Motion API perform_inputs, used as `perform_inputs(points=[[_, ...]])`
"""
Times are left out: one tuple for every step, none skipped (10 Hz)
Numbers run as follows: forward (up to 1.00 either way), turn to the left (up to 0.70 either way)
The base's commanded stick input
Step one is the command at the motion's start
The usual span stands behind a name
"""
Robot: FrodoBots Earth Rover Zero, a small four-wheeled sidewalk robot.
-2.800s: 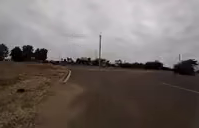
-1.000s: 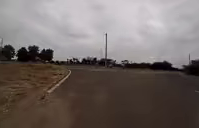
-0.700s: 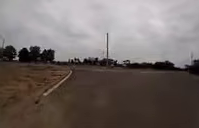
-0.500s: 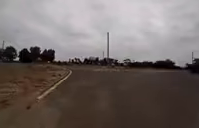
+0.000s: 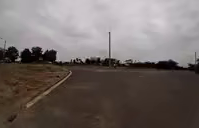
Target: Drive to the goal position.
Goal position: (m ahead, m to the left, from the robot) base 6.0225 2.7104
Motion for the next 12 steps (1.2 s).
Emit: perform_inputs(points=[[0.85,0.0],[0.85,0.0],[0.85,0.0],[0.85,0.0],[0.85,0.0],[0.85,0.0],[0.85,0.0],[0.85,0.0],[0.85,0.0],[0.85,0.0],[0.85,0.0],[0.85,0.0]])
